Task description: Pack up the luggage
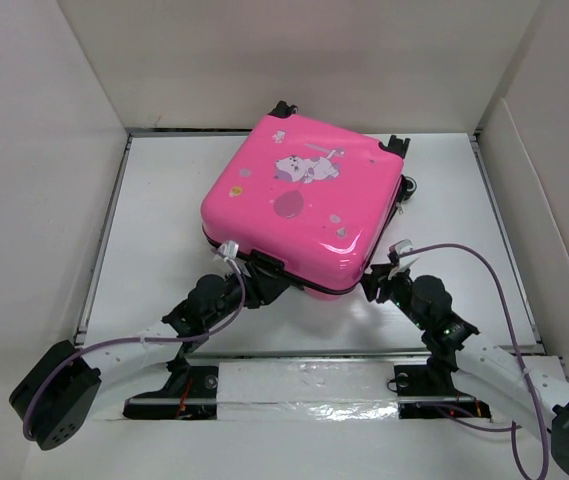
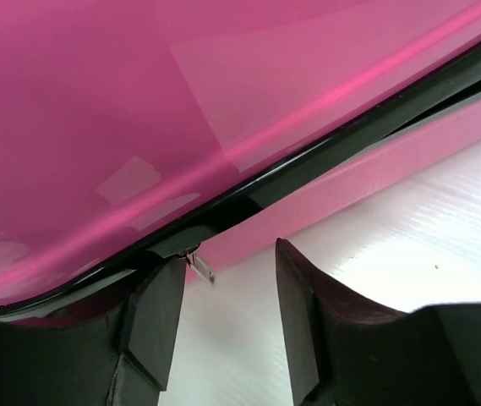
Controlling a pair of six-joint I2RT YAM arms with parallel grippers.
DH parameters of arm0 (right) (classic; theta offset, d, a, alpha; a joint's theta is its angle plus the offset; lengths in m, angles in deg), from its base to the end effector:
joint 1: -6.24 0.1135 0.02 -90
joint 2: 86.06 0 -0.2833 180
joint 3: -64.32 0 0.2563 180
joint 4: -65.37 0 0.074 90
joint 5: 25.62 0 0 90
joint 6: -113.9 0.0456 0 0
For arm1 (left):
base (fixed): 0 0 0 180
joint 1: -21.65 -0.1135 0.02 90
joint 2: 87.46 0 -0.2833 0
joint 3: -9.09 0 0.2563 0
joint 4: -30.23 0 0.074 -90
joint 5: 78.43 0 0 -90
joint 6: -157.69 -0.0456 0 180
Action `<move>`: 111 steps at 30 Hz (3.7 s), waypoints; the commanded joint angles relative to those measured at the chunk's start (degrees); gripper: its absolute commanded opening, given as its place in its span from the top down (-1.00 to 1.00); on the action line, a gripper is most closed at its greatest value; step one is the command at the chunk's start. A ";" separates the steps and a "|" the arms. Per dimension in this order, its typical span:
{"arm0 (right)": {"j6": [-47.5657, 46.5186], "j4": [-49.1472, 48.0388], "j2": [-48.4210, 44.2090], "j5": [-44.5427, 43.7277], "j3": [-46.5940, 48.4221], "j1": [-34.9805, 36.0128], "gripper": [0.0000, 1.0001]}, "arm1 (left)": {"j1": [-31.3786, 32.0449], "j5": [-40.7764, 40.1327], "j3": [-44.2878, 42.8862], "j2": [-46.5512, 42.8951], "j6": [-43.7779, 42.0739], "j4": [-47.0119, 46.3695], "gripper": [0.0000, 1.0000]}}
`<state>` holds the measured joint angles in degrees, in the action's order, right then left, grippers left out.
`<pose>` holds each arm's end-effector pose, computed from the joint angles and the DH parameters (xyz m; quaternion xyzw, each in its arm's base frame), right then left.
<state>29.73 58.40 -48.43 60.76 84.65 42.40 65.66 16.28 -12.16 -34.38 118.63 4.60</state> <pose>0.1292 0.0909 0.1888 -0.1813 0.7461 0.2068 0.6064 0.1314 -0.1321 0.1919 -0.0176 0.7440 -0.5124 0.4285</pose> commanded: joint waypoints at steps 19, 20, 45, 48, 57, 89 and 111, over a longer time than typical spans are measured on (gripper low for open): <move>1.20 -17.19 6.41 5.45 1.30 2.15 1.00 | 1.78 -4.09 -11.10 2.64 -4.97 -1.51 0.01; 2.86 -14.93 5.71 7.12 1.13 3.90 1.00 | 1.78 -4.62 -12.15 3.60 -5.49 -1.86 0.01; 16.51 -3.94 30.55 -26.60 27.22 44.43 1.00 | 0.55 -6.29 -19.72 14.34 -5.32 -8.28 0.02; 13.17 -10.67 39.76 -26.54 31.17 43.04 1.00 | 0.55 -7.87 -19.45 11.35 -7.25 -4.60 0.01; 15.00 -15.71 34.37 -17.93 21.96 39.86 1.00 | -16.39 -16.31 -21.29 -7.63 -7.88 10.87 -0.39; 7.19 15.66 4.57 -12.47 19.40 32.23 1.00 | -19.78 -1.17 -24.04 22.36 -1.18 2.41 -0.21; -2.84 -3.37 45.34 6.70 44.64 43.47 1.00 | -4.11 -3.39 -7.24 2.82 6.81 0.07 -0.22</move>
<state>29.44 62.29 -3.74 64.79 128.14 86.57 59.85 8.24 -21.77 -31.14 126.50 -0.82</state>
